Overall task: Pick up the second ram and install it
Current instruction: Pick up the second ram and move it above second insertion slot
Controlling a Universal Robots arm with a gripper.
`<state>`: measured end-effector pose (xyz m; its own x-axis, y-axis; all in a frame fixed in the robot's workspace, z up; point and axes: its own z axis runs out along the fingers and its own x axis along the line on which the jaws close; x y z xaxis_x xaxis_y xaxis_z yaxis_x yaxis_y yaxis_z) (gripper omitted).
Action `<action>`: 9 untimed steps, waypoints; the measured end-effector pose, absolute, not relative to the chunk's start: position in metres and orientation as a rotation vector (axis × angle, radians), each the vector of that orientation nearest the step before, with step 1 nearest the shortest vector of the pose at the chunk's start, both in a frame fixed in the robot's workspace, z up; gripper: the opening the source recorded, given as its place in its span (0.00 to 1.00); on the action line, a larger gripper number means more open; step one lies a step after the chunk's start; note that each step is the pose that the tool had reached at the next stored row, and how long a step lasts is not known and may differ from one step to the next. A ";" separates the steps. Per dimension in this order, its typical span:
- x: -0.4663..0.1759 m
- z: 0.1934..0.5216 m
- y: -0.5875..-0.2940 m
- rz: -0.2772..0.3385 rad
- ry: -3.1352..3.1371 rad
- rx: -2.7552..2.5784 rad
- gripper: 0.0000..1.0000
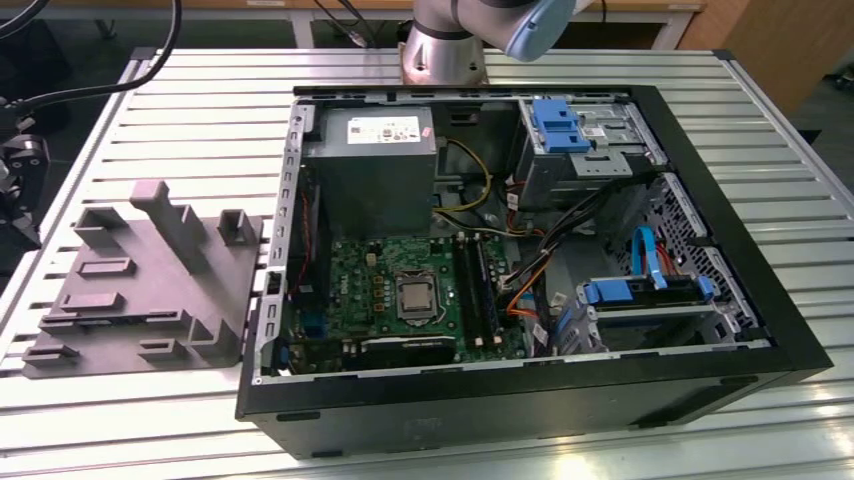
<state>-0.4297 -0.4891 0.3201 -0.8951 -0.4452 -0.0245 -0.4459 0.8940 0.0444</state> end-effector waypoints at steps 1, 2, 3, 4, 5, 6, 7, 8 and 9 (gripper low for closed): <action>-0.430 0.320 -0.489 0.077 3.041 -0.730 0.11; -0.430 0.320 -0.489 0.077 3.038 -0.744 0.11; -0.430 0.320 -0.489 0.077 3.035 -0.757 0.11; -0.430 0.320 -0.489 0.077 3.032 -0.770 0.11; -0.430 0.320 -0.489 0.077 3.028 -0.784 0.11; -0.430 0.320 -0.489 0.077 3.024 -0.800 0.11; -0.430 0.320 -0.489 0.077 3.021 -0.814 0.11; -0.430 0.320 -0.489 0.077 3.017 -0.828 0.11; -0.430 0.320 -0.489 0.077 3.013 -0.843 0.11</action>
<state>-0.4298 -0.4891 0.3200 -0.8549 -0.5182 -0.0245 -0.5187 0.8538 0.0444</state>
